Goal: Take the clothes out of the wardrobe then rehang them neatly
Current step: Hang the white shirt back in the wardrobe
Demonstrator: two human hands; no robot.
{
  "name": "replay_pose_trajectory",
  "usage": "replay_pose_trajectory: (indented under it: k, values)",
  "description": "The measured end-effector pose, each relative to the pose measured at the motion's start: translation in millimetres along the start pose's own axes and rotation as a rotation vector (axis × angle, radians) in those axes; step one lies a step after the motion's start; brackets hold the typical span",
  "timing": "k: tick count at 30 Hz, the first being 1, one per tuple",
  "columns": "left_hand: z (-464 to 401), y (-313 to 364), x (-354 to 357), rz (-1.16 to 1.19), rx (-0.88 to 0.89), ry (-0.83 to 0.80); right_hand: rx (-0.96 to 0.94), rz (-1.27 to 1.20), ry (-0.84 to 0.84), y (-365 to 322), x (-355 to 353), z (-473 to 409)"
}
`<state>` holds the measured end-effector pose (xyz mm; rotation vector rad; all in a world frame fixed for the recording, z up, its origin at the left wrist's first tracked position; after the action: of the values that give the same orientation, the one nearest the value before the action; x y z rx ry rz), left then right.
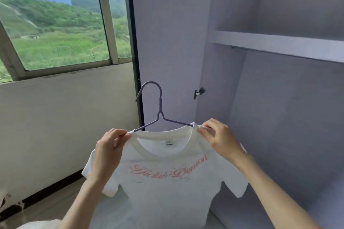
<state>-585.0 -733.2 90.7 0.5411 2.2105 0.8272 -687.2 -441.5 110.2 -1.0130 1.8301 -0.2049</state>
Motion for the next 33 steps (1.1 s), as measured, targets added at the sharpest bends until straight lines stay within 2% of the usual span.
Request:
replay_pose_trajectory:
  k: [6, 10, 13, 15, 17, 20, 26, 30, 33]
  values:
    - [-8, 18, 68, -0.045, 0.044, -0.128, 0.112, 0.222, 0.137, 36, -33, 23]
    - [-28, 14, 104, 0.027, 0.004, -0.172, 0.024, 0.367, 0.198, 38, -44, 37]
    - [-47, 9, 124, 0.067, -0.043, -0.165, -0.023, 0.43, 0.157, 39, -47, 38]
    - [-55, 10, 142, 0.073, -0.018, -0.188, 0.061, 0.411, 0.089, 53, -45, 40]
    - [-60, 13, 163, 0.1, 0.001, -0.238, 0.218, 0.292, 0.033, 77, -39, 48]
    - [-63, 16, 194, 0.124, 0.014, -0.321, 0.366, 0.197, 0.051, 104, -36, 59]
    - [-46, 34, 280, -0.03, 0.23, -0.658, 0.625, 0.17, 0.13, 170, -44, 83]
    - [-40, 99, 325, -0.042, 0.534, -0.696, 0.795, 0.109, 0.293, 226, -83, 102]
    - [-47, 166, 356, -0.049, 0.728, -0.644, 0.841, 0.104, 0.433, 257, -127, 101]
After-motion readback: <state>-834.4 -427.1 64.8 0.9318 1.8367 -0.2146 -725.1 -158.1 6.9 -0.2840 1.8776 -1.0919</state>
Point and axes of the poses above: each hand's wrist, its own z-axis away from the middle knuckle, its own x-axis out of the palm, y = z × x, the point moved 10 cm from there along -z, towards the middle knuckle, and after that the axes turned 1 degree about y, right-handed, at the moved point
